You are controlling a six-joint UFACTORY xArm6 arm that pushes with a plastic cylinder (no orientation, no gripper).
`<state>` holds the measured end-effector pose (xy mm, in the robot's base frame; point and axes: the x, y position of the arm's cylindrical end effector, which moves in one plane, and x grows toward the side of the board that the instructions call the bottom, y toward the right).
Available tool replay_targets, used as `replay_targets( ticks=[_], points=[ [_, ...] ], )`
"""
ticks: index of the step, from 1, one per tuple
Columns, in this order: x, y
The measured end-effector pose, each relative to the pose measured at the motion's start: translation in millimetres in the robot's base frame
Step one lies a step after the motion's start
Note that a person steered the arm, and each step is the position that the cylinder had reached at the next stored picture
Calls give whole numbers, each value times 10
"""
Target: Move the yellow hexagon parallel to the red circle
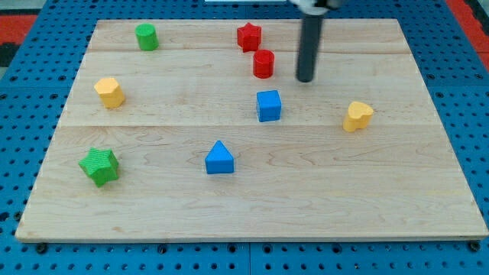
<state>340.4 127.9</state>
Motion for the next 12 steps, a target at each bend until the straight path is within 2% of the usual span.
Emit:
replay_targets(
  ticks=[1,2,3,4,5,6,7,8,9,10,11,12],
  points=[
    [-233,-452],
    [-113,-1181],
    [-113,-1221],
    [140,-1261],
    [376,-2288],
    [938,-2425],
    [1111,-3449],
    [888,-4004],
    [523,-3882],
    [329,-3181],
    [384,-2075],
    [335,-1602]
  ],
)
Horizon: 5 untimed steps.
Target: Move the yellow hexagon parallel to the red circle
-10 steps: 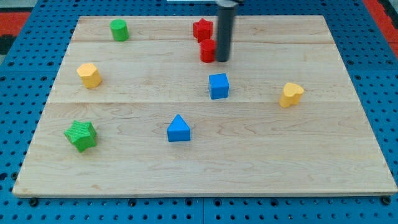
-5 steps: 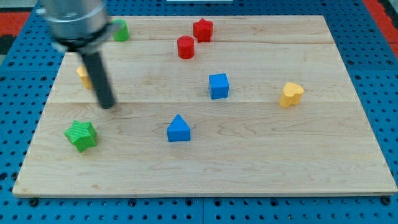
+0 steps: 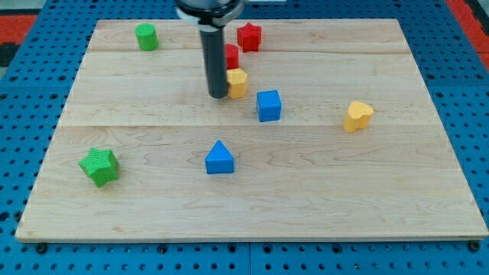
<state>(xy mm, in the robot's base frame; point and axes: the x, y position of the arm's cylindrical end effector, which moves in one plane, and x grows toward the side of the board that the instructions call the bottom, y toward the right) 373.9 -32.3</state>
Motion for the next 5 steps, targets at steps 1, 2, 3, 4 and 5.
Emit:
replay_targets(
  ticks=[1,2,3,4,5],
  points=[
    [-245,192],
    [-330,305],
    [-316,392],
    [-137,414],
    [-226,376]
  ],
)
